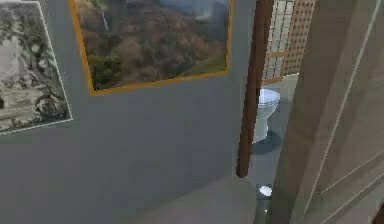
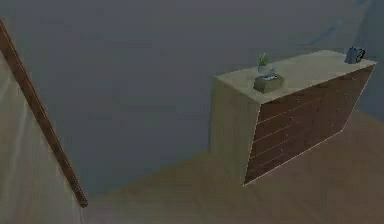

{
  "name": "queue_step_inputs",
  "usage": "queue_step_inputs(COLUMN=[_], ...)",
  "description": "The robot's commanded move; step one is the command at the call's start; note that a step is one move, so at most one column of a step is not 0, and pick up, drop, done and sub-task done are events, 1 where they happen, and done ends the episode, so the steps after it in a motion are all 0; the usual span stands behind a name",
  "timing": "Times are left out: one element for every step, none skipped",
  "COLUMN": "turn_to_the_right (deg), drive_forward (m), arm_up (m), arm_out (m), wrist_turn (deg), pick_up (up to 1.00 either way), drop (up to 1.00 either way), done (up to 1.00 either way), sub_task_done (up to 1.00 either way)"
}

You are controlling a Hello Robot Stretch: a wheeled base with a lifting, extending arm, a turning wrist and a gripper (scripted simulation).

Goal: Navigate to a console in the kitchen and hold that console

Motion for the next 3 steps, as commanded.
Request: queue_step_inputs(turn_to_the_right=[-30.0,0.0,36.0], drive_forward=[0.0,0.5,0.0], arm_up=[0.0,0.0,0.0], arm_out=[0.0,0.0,0.0], wrist_turn=[0.0,0.0,0.0], pick_up=[0.0,0.0,0.0], drop=[0.0,0.0,0.0], done=[0.0,0.0,0.0], sub_task_done=[0.0,0.0,0.0])
